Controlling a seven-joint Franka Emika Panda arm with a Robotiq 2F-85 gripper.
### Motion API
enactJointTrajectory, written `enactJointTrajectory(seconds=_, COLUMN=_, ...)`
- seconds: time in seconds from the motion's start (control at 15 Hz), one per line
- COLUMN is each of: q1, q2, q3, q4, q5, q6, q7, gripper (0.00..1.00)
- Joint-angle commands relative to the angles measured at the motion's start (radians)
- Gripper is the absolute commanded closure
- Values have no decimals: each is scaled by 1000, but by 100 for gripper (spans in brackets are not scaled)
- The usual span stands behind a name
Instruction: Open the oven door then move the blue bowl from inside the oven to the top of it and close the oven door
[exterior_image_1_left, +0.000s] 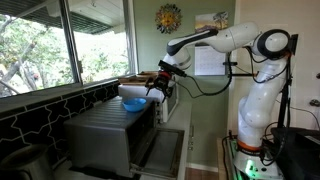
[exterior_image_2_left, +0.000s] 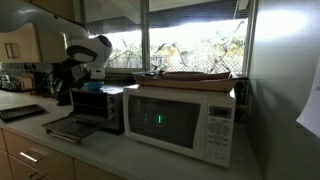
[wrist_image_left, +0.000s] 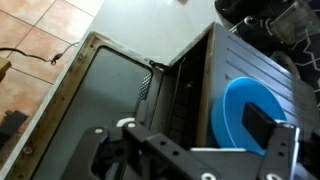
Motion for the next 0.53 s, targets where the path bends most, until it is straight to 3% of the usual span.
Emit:
enactJointTrajectory(seconds=0.0, q1=-12, q2=-62, q3=-29, q4=-43, q5=-12, q6=-13, q7=-172, gripper=0)
enactJointTrajectory(seconds=0.47, q1=-59, q2=-96, q3=-100, q4=-117, q5=-262, q6=-229, q7=-522, gripper=0)
